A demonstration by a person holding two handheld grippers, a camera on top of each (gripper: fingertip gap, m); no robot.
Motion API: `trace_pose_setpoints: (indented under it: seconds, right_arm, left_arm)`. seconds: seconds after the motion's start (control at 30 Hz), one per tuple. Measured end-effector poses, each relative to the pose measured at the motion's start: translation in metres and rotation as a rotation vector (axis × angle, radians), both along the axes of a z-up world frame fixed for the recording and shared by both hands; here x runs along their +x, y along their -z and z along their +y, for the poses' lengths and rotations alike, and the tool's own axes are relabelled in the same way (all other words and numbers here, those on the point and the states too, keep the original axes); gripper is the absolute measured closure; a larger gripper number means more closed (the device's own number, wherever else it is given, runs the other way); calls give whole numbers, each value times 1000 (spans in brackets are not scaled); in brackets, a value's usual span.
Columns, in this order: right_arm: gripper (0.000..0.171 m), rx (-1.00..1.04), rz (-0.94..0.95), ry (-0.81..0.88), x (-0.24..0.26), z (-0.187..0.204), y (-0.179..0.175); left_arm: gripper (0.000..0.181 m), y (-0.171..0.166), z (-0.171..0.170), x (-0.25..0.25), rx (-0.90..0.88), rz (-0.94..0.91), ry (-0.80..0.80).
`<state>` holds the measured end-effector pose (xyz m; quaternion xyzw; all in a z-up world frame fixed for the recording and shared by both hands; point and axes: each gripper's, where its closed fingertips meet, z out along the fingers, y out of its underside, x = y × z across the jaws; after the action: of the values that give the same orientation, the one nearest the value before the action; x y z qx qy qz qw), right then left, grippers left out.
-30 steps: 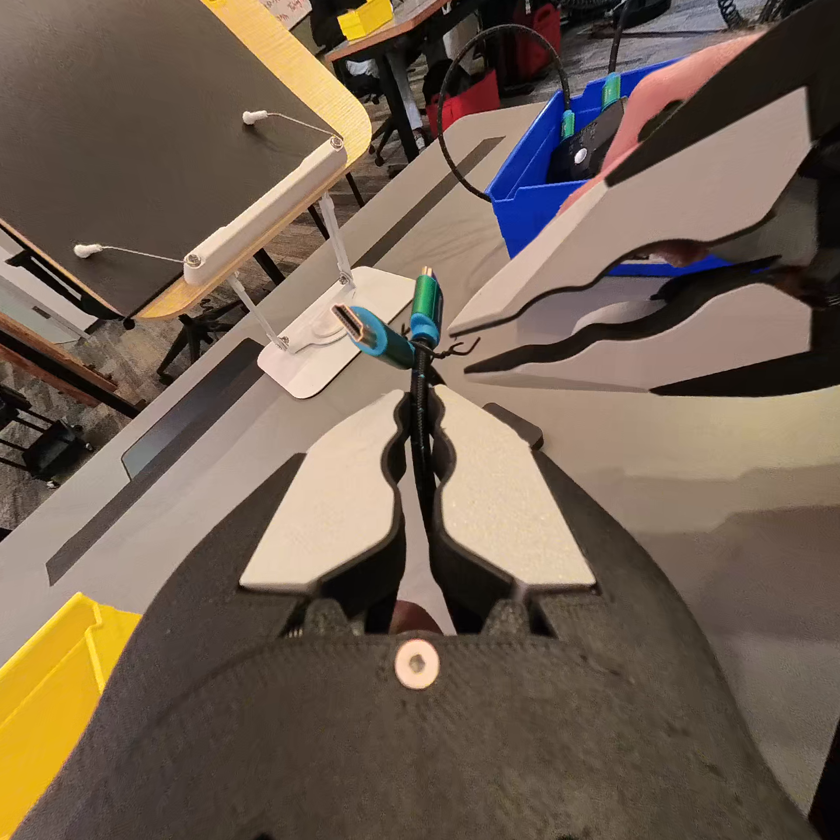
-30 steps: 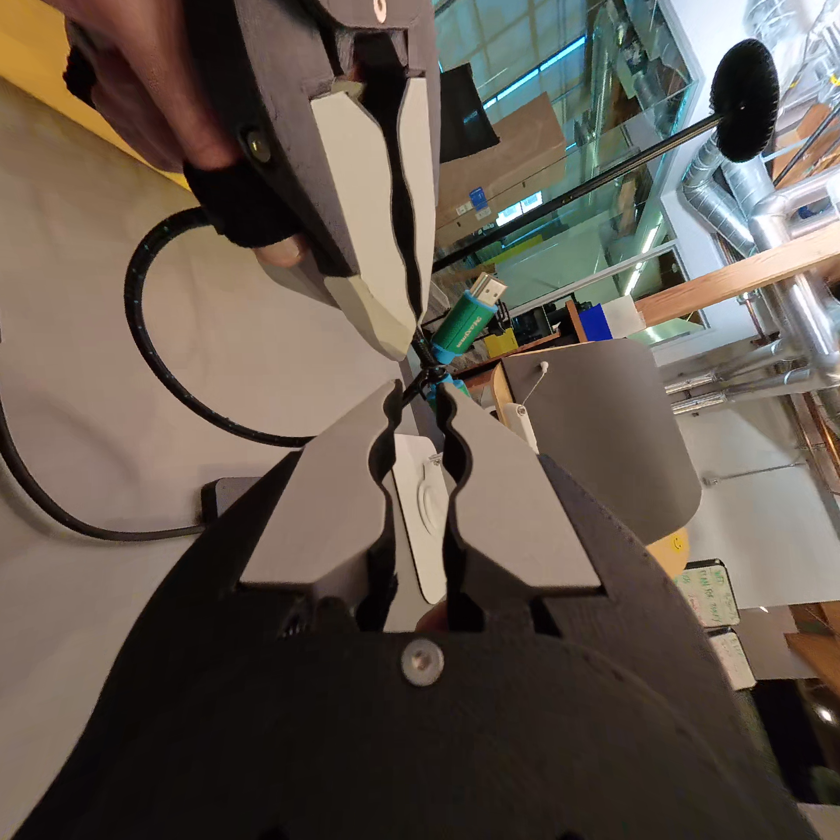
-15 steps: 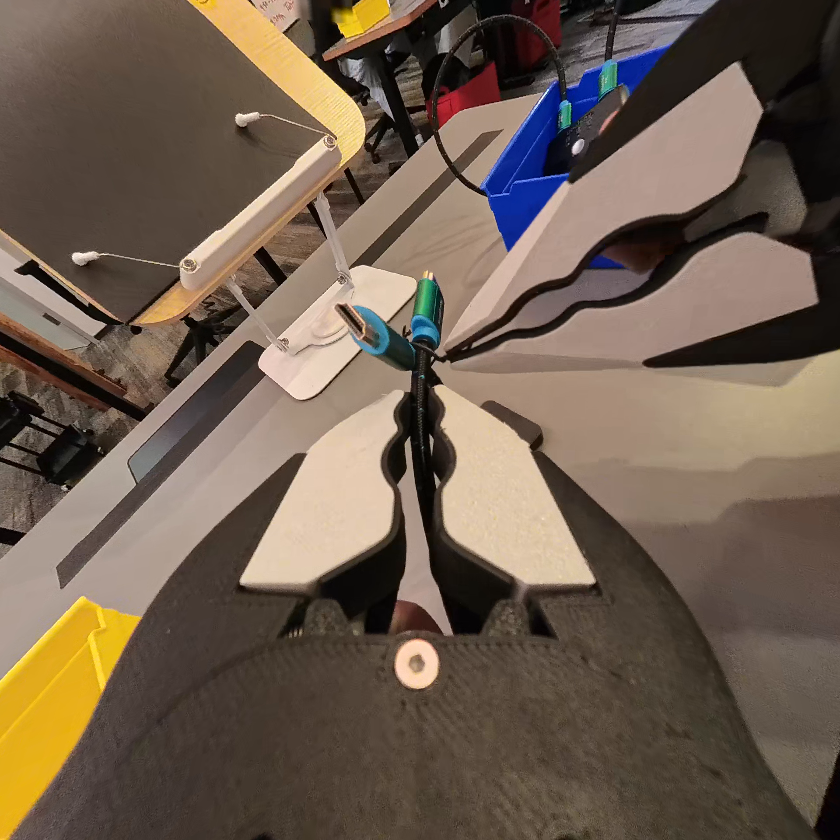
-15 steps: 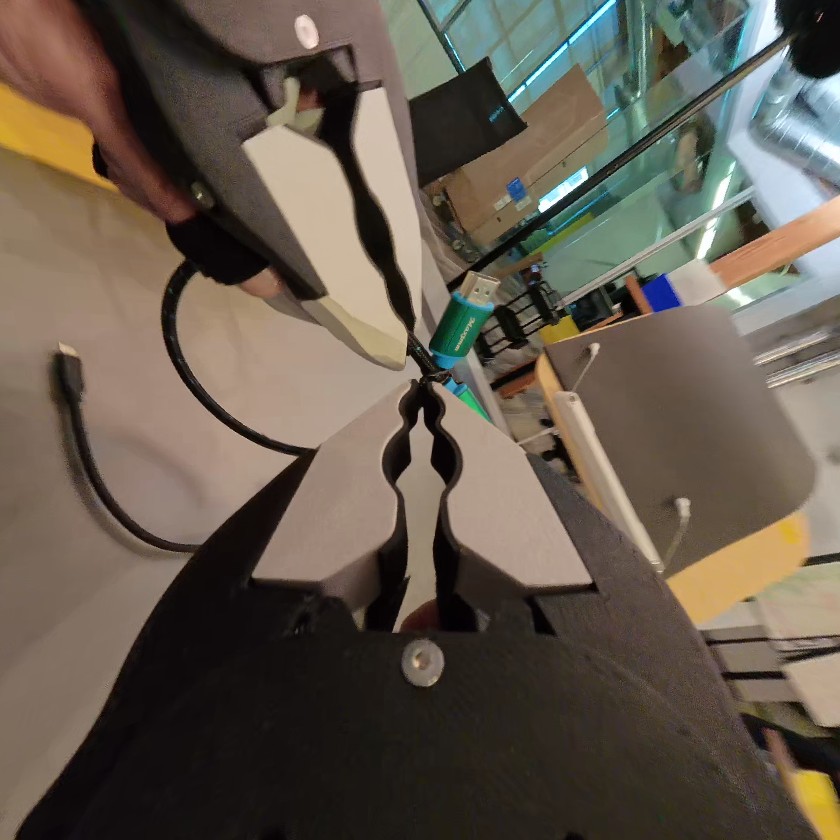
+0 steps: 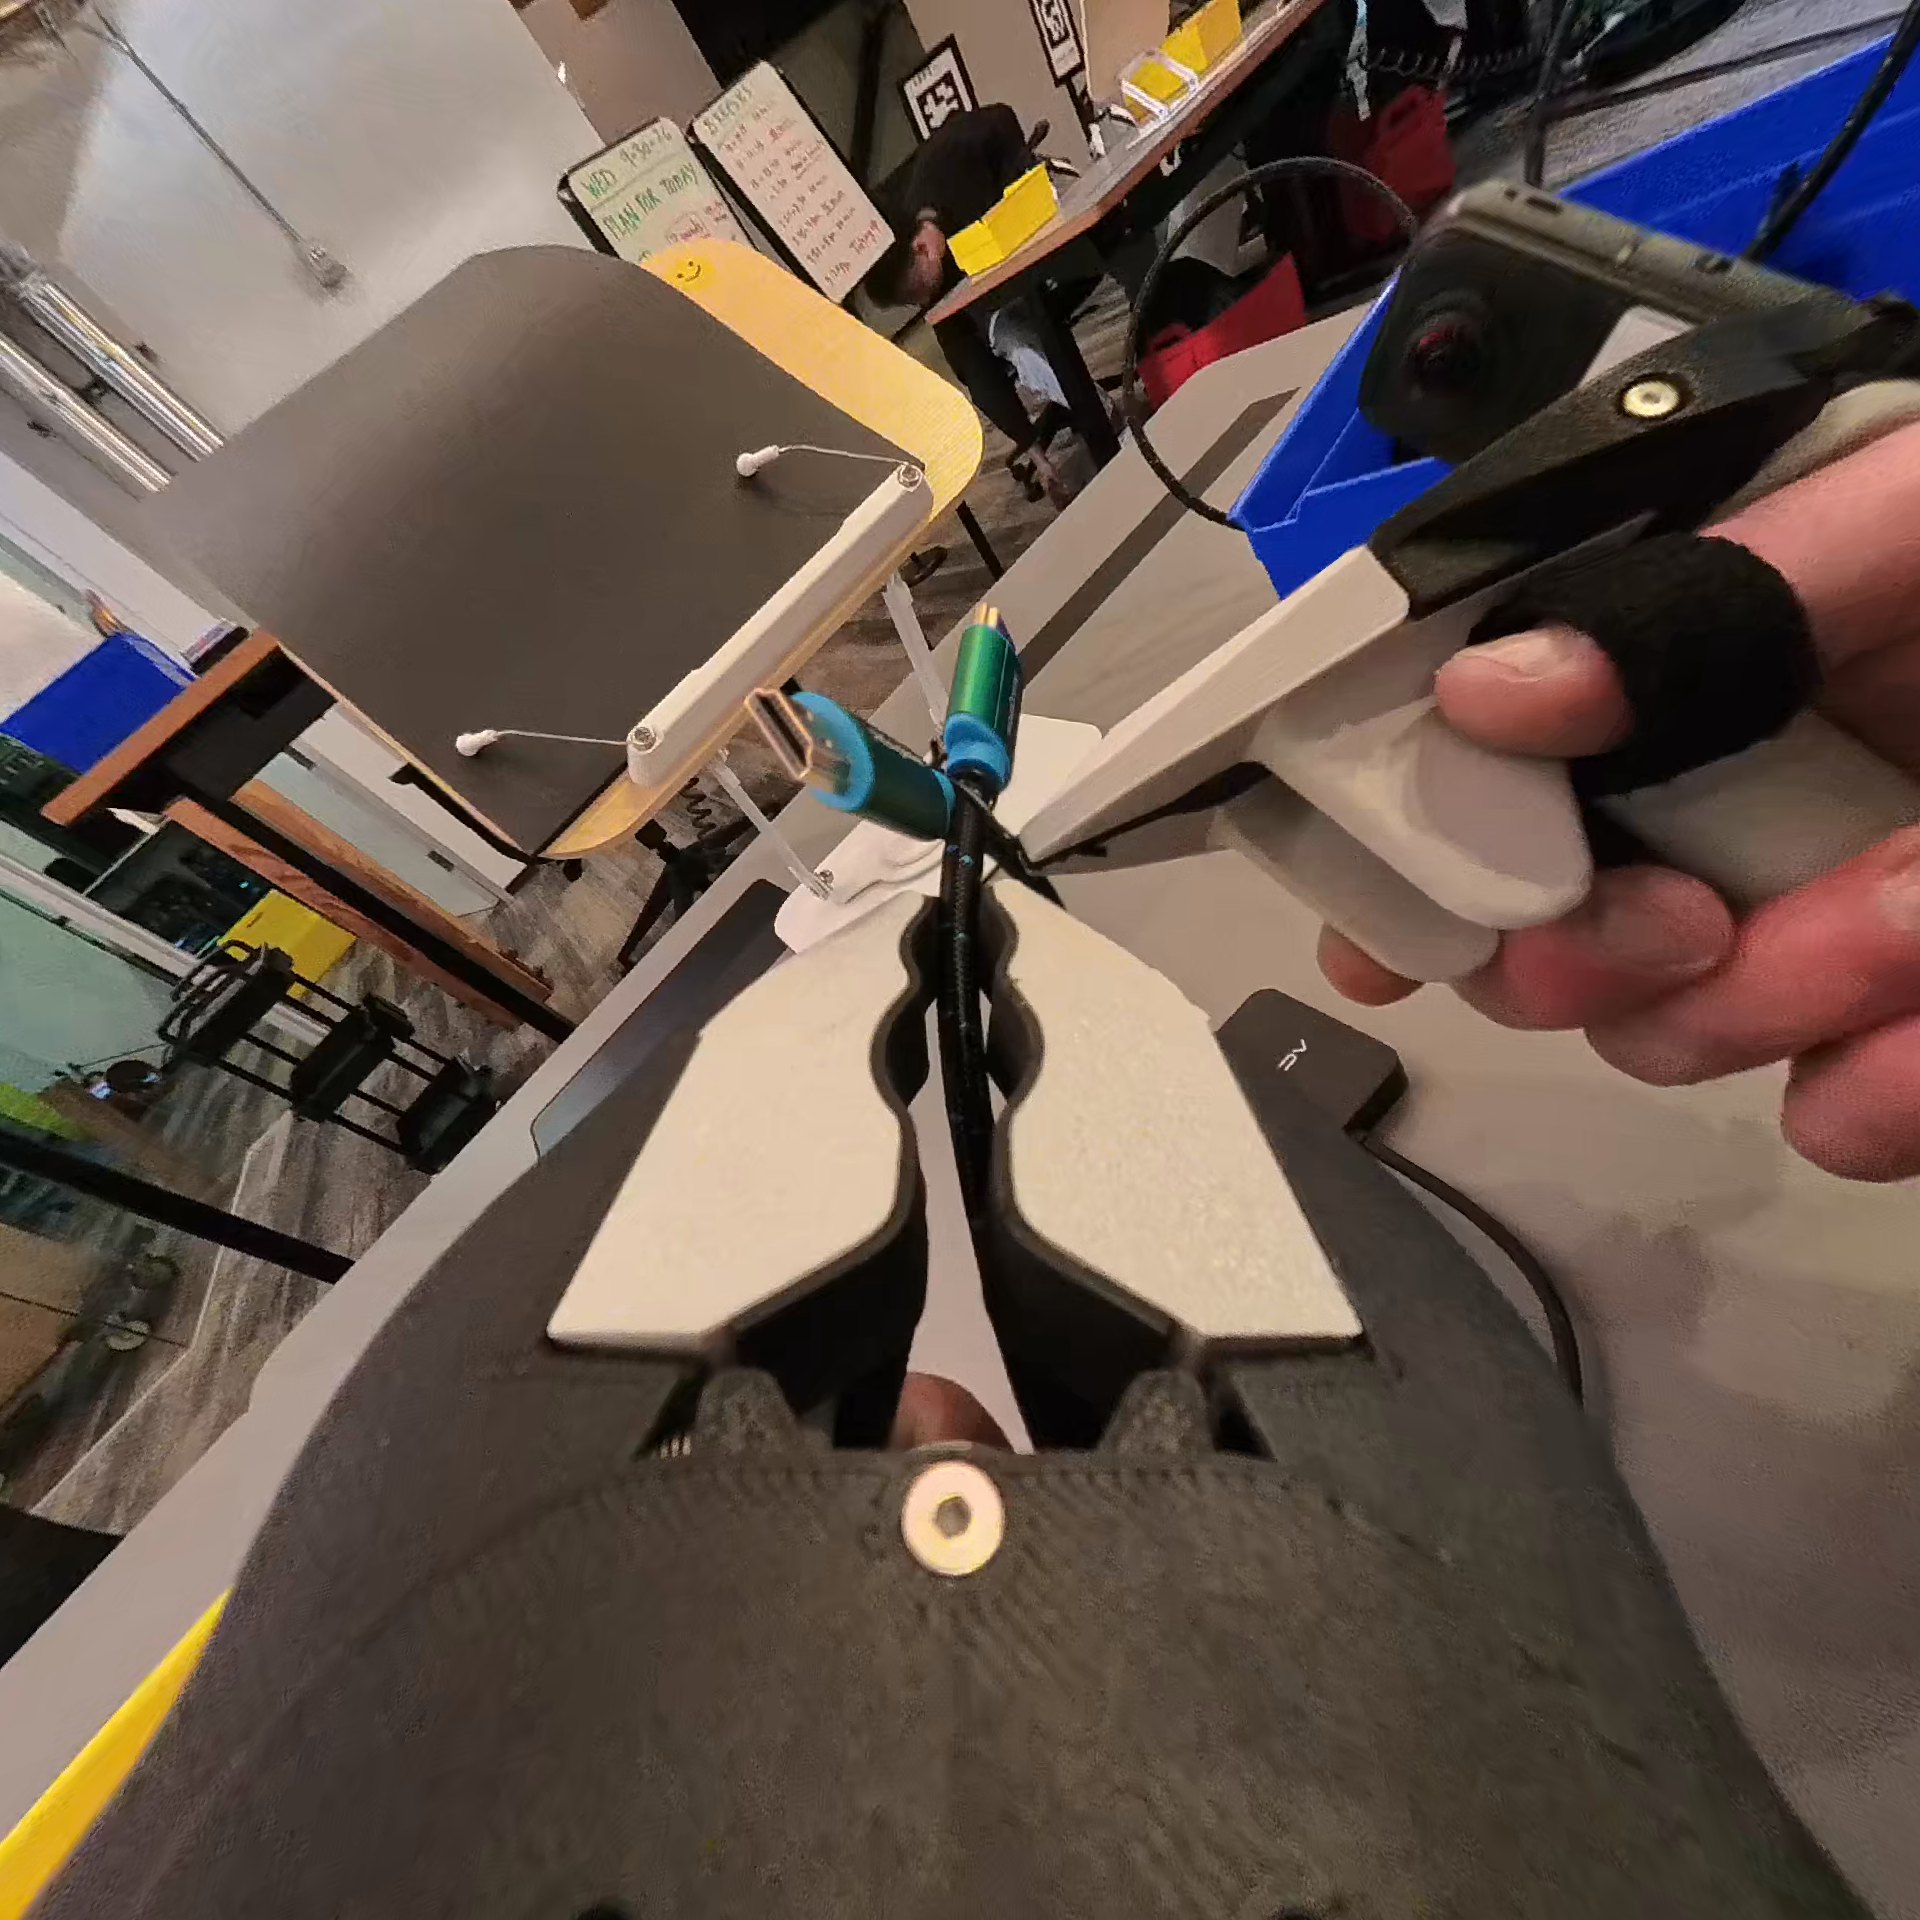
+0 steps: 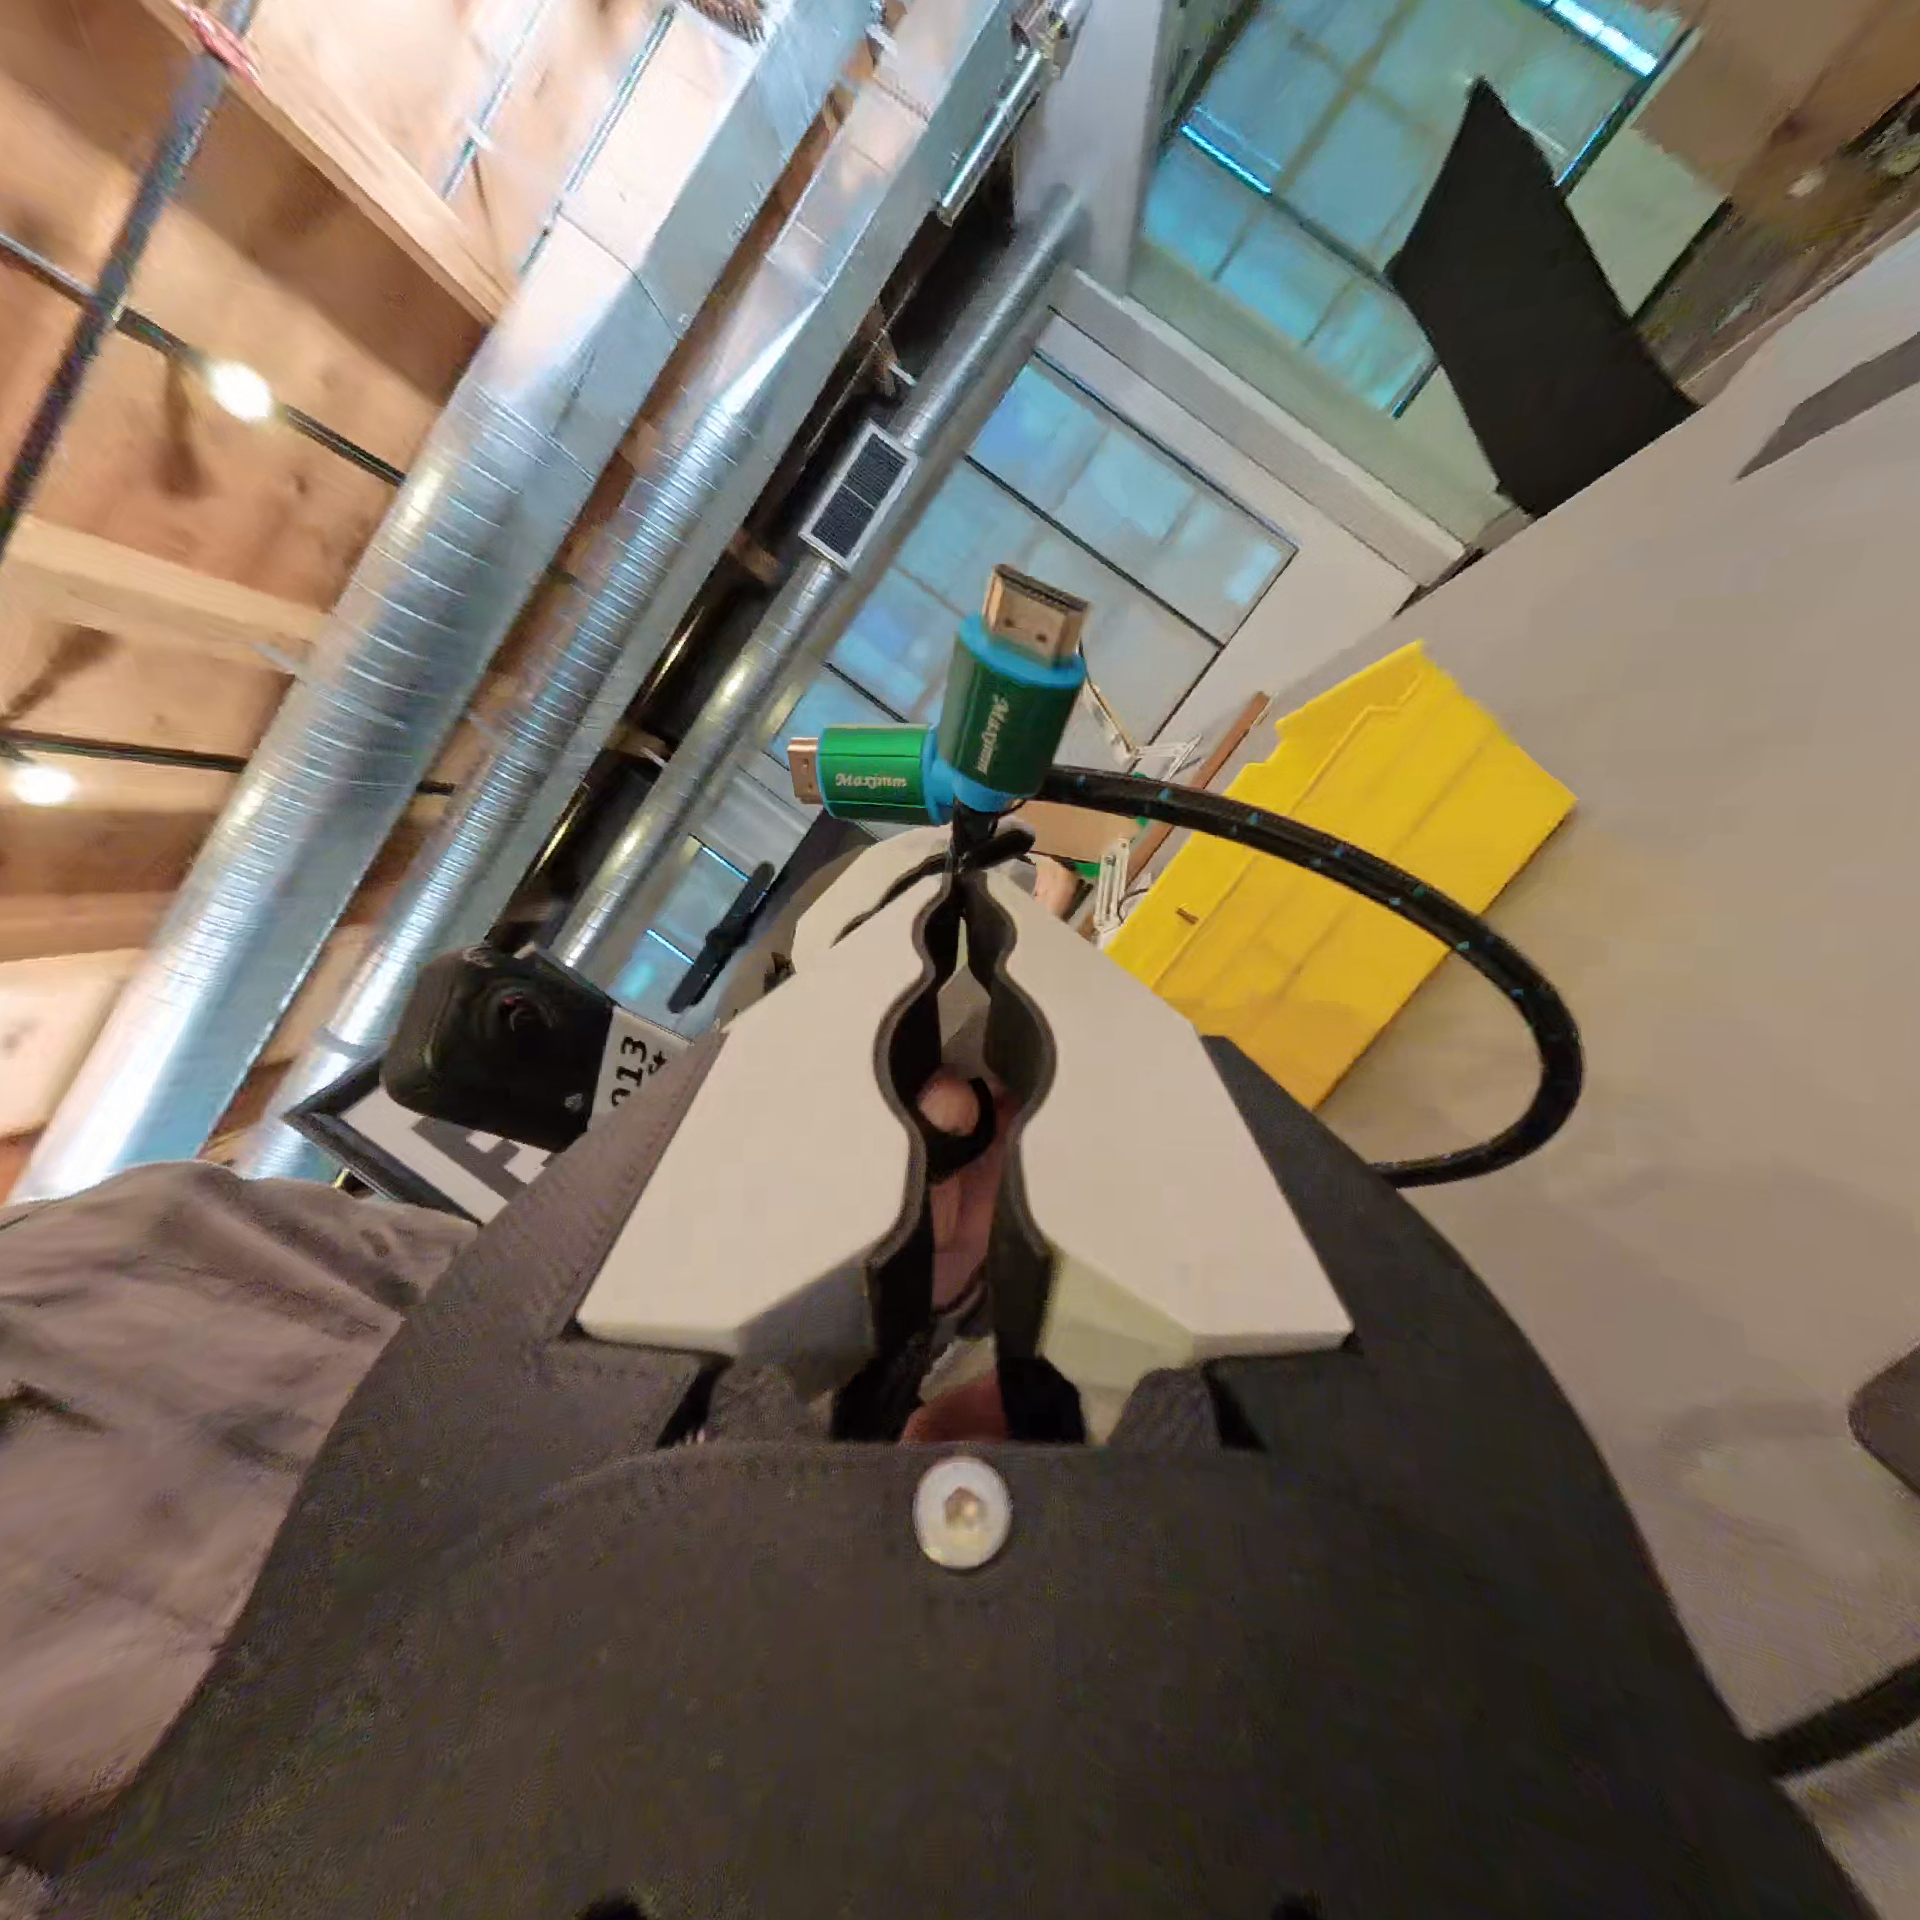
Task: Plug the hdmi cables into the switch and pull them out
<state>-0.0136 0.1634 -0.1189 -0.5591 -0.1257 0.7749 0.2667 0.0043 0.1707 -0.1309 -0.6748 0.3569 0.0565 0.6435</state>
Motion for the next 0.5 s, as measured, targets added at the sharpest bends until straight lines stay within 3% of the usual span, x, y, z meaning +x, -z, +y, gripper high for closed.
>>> trace_pose_setpoints:
  seconds: [0.07,0.17,0.27,0.5]
  right_arm:
    - [171,12,-12,7,0,2,0]
    - [171,224,-161,109,0,5,5]
    - [152,568,-399,247,4,10,12]
    - [156,1325,-834,499,10,13,16]
  left_arm:
    - [176,1,1,-1,-8,-13,1]
    - [176,4,3,-1,-25,-7,-4]
    - [175,5,5,-3,-45,-19,-3]
    - [176,9,6,-5,-101,-32,0]
